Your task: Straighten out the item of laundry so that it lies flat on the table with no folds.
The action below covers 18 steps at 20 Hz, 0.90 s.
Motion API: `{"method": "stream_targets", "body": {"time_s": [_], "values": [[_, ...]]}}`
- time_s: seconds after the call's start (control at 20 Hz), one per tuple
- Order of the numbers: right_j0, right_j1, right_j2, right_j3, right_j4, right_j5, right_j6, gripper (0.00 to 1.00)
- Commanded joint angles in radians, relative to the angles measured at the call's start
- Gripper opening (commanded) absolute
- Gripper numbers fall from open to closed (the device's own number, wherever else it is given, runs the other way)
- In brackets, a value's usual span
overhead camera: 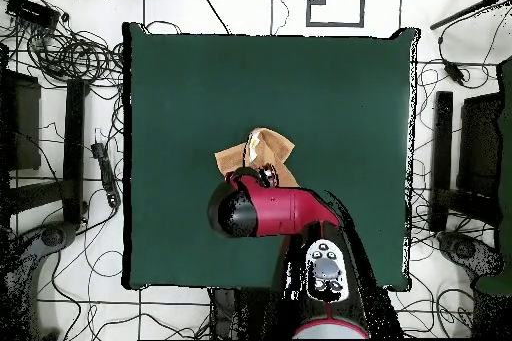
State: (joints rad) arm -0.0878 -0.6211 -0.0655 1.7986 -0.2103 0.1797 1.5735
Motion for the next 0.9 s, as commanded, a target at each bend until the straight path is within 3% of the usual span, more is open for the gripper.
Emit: {"method": "stream_targets", "body": {"time_s": [0.05, 0.9], "values": [[0.004, 0.052, 0.106, -0.005, -0.007, -0.002, 0.116, 1.0], [0.112, -0.009, 0.027, 0.123, 0.022, -0.069, 0.227, 1.0]]}}
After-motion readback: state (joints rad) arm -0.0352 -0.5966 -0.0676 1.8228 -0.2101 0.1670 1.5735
